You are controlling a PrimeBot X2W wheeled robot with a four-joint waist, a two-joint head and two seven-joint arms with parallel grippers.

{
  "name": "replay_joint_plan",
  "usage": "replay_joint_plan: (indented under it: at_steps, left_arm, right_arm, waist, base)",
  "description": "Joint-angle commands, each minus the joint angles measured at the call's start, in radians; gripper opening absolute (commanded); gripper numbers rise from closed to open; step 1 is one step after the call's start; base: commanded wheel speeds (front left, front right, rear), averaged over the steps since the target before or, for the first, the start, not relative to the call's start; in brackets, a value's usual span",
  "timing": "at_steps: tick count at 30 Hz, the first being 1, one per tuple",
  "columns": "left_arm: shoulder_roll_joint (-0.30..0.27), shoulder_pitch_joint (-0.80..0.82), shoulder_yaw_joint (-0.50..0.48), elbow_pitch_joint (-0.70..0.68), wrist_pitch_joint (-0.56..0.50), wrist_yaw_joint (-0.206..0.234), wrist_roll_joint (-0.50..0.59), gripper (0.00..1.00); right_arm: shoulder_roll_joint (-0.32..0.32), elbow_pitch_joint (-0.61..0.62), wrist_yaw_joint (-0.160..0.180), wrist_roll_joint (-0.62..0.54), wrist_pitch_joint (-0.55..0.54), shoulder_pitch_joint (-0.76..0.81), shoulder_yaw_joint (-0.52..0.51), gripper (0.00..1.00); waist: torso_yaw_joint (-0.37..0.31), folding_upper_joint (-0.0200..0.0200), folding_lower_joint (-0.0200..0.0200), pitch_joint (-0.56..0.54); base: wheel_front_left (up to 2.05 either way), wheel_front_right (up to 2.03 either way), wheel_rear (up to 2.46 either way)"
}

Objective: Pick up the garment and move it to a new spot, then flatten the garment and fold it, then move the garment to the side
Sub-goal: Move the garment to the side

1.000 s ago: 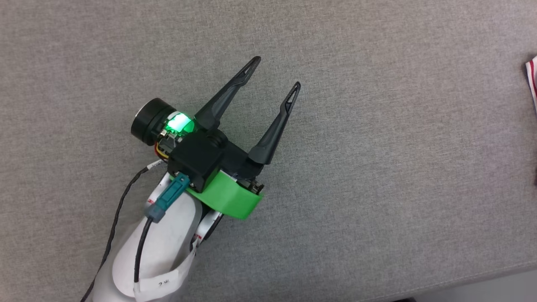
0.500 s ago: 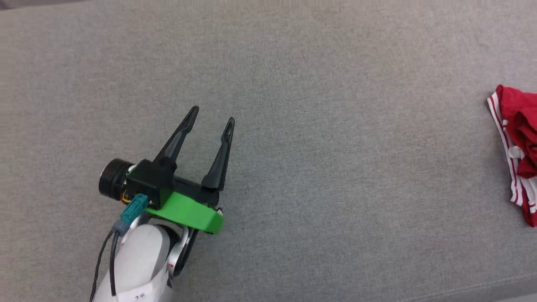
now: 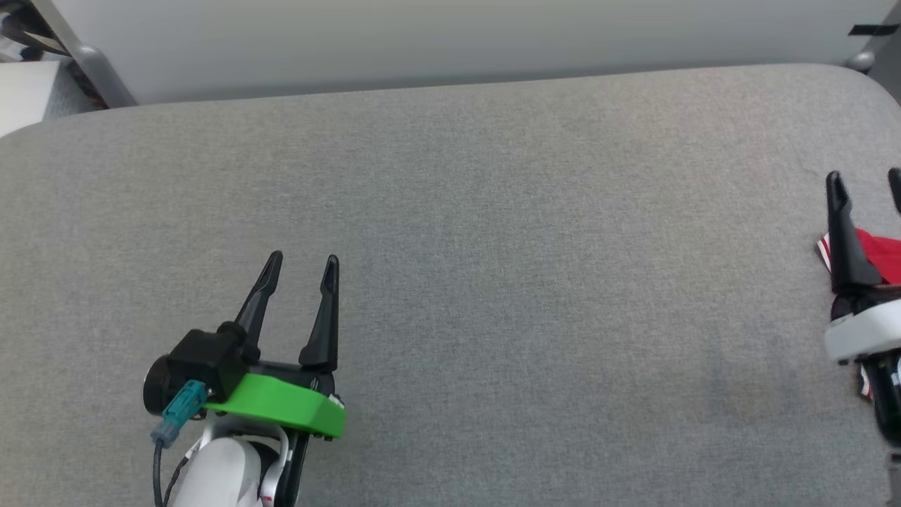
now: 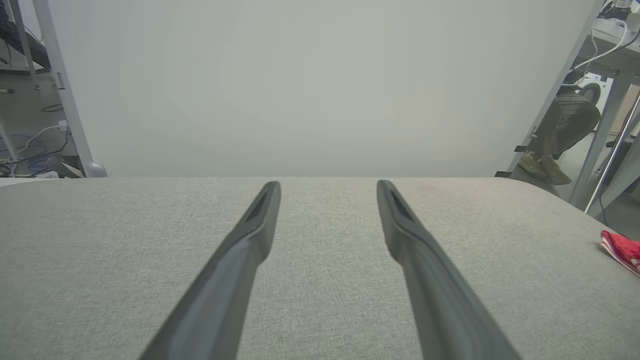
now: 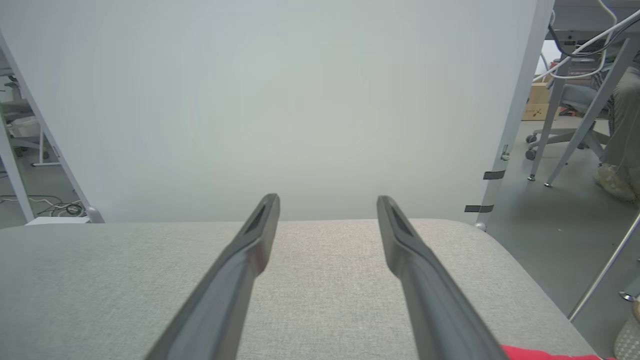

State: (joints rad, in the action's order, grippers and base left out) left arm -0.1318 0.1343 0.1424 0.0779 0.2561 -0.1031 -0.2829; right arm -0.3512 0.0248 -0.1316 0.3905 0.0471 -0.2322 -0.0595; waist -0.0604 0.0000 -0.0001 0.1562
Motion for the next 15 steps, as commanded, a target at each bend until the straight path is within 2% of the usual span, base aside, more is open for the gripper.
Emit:
replay_joint_plan:
  at_steps: [1, 7, 15]
  left_arm:
    - [0.009, -0.024, -0.014, -0.001, 0.006, -0.008, 0.003, 1.00]
    - [0.032, -0.075, -0.049, 0.005, 0.006, -0.017, 0.021, 1.00]
    - [0.055, -0.122, -0.060, 0.034, 0.006, -0.025, 0.044, 1.00]
  right_arm:
    - [0.030, 0.012, 0.001, -0.004, 0.023, 0.034, -0.001, 1.00]
    - [0.129, 0.004, 0.001, -0.051, 0.113, 0.140, 0.014, 1.00]
    - [0.206, -0.046, 0.001, -0.073, 0.181, 0.231, 0.034, 1.00]
  waist:
    - [0.055, 0.0000, 0.0001, -0.060]
    - [0.073, 0.0000, 0.0001, -0.092]
    - [0.083, 0.0000, 0.0001, -0.118]
  base:
    - [0.00, 0.00, 0.00]
    - [0.00, 0.00, 0.00]
    - [0.00, 0.00, 0.00]
